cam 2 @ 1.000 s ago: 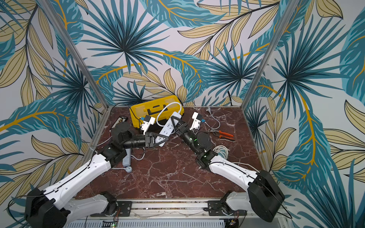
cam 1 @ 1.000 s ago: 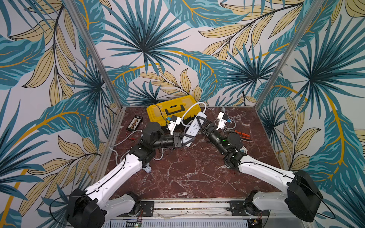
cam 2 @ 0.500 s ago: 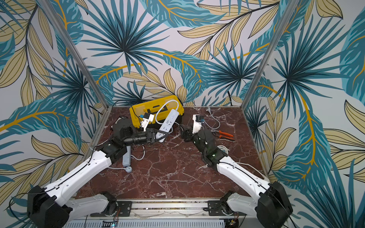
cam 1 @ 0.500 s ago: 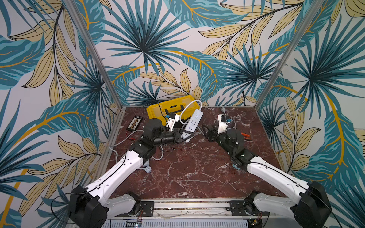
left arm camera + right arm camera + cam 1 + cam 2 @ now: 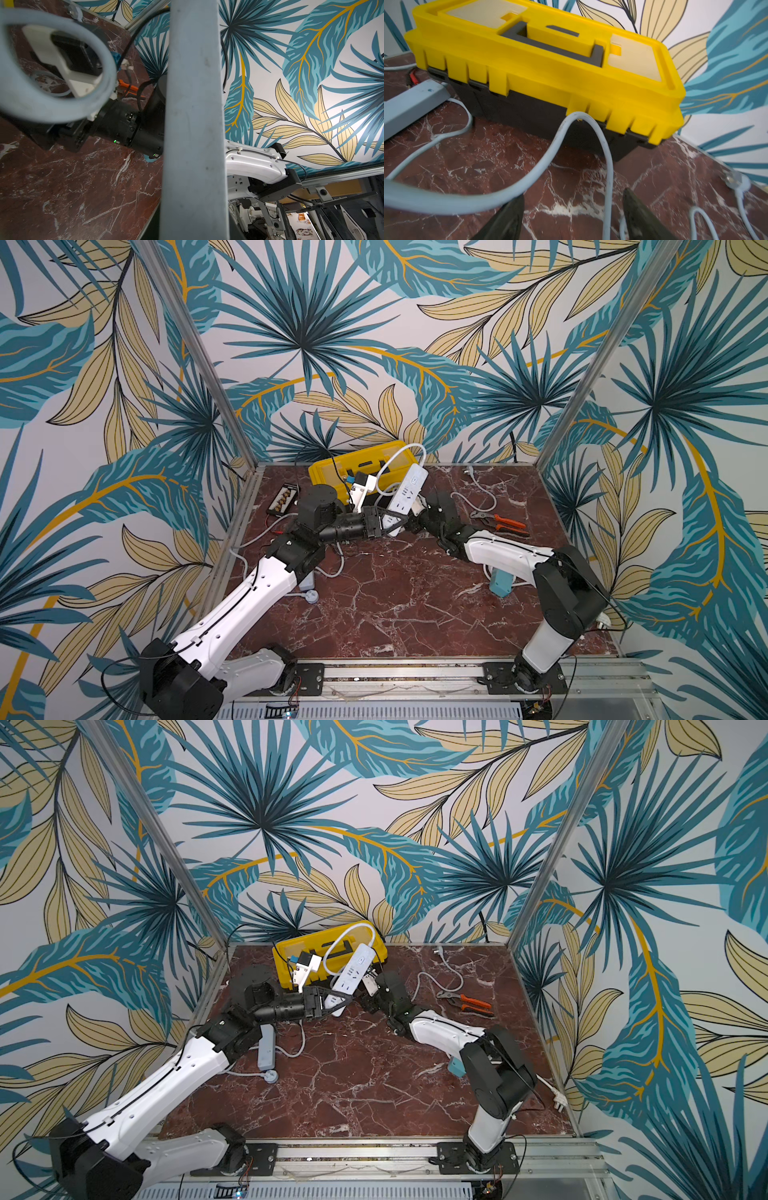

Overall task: Wrap the cord around the power strip
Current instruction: Wrap the power cord around the power strip.

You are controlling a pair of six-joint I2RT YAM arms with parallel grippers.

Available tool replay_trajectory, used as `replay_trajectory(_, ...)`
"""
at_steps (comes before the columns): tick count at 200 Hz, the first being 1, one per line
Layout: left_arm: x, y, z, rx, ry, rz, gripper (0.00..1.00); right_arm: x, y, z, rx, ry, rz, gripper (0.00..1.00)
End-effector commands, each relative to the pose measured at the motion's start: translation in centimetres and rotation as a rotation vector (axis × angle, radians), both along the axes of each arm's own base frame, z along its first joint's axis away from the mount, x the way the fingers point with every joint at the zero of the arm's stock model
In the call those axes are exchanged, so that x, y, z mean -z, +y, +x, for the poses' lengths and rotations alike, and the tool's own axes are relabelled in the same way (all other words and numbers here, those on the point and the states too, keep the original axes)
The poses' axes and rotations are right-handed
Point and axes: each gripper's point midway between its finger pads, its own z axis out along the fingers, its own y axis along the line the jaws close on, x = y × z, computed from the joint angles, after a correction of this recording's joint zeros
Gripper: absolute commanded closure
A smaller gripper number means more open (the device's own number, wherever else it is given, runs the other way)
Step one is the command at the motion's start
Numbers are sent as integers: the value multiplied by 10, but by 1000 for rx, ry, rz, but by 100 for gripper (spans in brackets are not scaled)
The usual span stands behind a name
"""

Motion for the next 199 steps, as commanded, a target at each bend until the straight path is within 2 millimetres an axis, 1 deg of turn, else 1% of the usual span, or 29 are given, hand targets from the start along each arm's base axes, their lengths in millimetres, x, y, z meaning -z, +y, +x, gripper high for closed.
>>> replay_trajectory(1,-39,4,-13,29,-104,-62,100,-37,26,-2,-128,-211,117,26)
replay_trajectory(26,-45,15,-2,8,-71,-80,100,-33,29,-13,-164,-249,156,27)
replay_trajectory(50,-46,14,1,24,-42,-86,100,-32,31,-17,-170,-297,168,28)
replay_trajectory(74,-46,11,3,36,-22,-91,100,-32,39,-15,-157,-359,129,29)
replay_trajectory(101,-53,12,4,39,-15,-103,100,-16,46,-10,-164,-396,31,29)
replay_trajectory(113,-53,12,4,40,-9,-103,100,-11,48,-3,-146,-401,-5,33)
replay_trajectory(121,-53,12,4,41,-5,-104,100,-11,45,4,-113,-415,-12,37)
replay_trajectory(128,-52,12,4,45,-2,-102,100,-11,42,9,-79,-427,-22,47)
replay_trajectory(131,-51,12,4,44,2,-99,100,-11,41,12,-66,-427,-27,53)
replay_trajectory(145,-51,14,4,45,1,-96,100,-9,34,16,-24,-428,-46,74)
replay_trajectory(152,-52,17,5,42,-3,-90,100,-5,29,17,-6,-410,-68,82)
replay_trajectory(157,-53,21,6,36,-11,-85,100,-2,25,16,6,-394,-85,87)
replay_trajectory(179,-62,35,7,17,-74,-66,100,8,-4,14,98,-346,-142,98)
replay_trajectory(189,-64,44,11,-15,-111,-49,100,12,-13,10,108,-321,-180,100)
replay_trajectory(199,-63,54,18,-61,-156,-13,100,5,-19,0,109,-331,-186,100)
